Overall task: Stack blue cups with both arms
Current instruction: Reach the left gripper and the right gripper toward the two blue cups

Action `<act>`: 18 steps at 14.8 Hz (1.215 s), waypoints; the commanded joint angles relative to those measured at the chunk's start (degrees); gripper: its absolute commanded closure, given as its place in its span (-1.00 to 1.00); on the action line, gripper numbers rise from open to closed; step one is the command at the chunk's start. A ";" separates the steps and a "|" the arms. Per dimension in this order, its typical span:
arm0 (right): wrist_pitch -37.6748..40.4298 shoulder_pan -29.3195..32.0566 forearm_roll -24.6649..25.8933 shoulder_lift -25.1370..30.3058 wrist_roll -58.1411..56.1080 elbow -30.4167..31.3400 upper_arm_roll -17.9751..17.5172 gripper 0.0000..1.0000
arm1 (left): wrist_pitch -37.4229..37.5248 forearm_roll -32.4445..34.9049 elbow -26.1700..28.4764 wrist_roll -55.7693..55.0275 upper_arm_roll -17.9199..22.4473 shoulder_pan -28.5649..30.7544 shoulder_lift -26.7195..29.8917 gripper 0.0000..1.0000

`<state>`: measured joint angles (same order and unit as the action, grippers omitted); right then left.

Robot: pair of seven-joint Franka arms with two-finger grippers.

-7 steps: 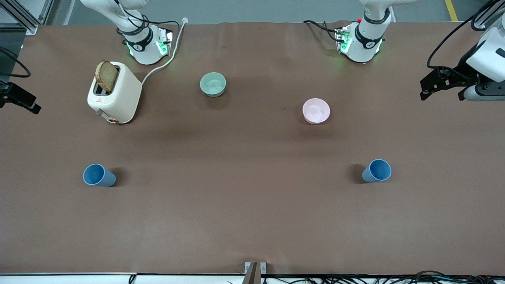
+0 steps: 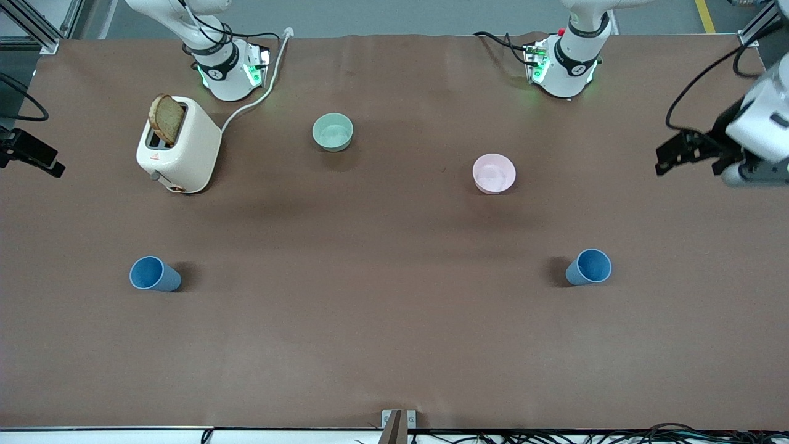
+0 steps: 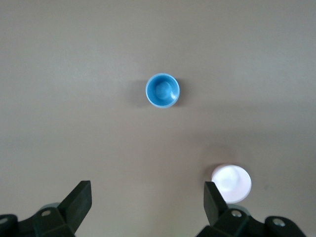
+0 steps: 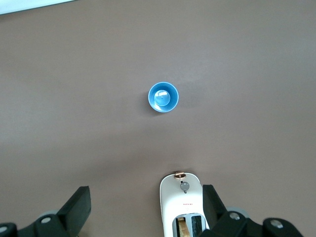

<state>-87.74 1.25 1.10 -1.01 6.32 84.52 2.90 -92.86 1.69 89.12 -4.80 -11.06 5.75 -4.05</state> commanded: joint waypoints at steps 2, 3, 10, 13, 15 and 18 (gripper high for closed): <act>0.37 2.27 0.40 0.31 -0.78 0.30 -2.20 -1.00 | -10.56 2.18 1.56 -1.00 -0.02 -0.03 -9.65 -1.00; 0.20 2.18 0.48 0.22 -0.87 0.12 -2.11 -1.00 | -12.42 2.18 3.23 -1.00 -0.10 0.05 -10.45 -1.00; -11.03 3.93 1.10 -10.83 -11.14 -0.05 -1.33 -1.00 | -22.97 1.65 5.89 -6.01 -0.19 1.64 -20.19 -1.00; -19.90 4.29 0.58 -18.39 -13.61 0.12 -0.19 -1.00 | -25.87 1.65 5.89 -6.10 -0.28 2.95 -26.34 -1.00; -24.92 4.20 0.31 -22.96 -13.70 0.38 0.44 -1.00 | -28.07 1.65 5.71 -6.89 -0.19 2.95 -28.29 -1.00; -29.59 4.29 0.31 -26.84 -13.88 1.78 0.70 -1.00 | -30.27 2.09 5.54 -6.89 -0.10 3.04 -30.84 -0.90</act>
<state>-115.85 5.44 1.25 -26.86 -6.94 85.71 3.53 -122.58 2.93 95.59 -10.53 -10.95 8.79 -34.39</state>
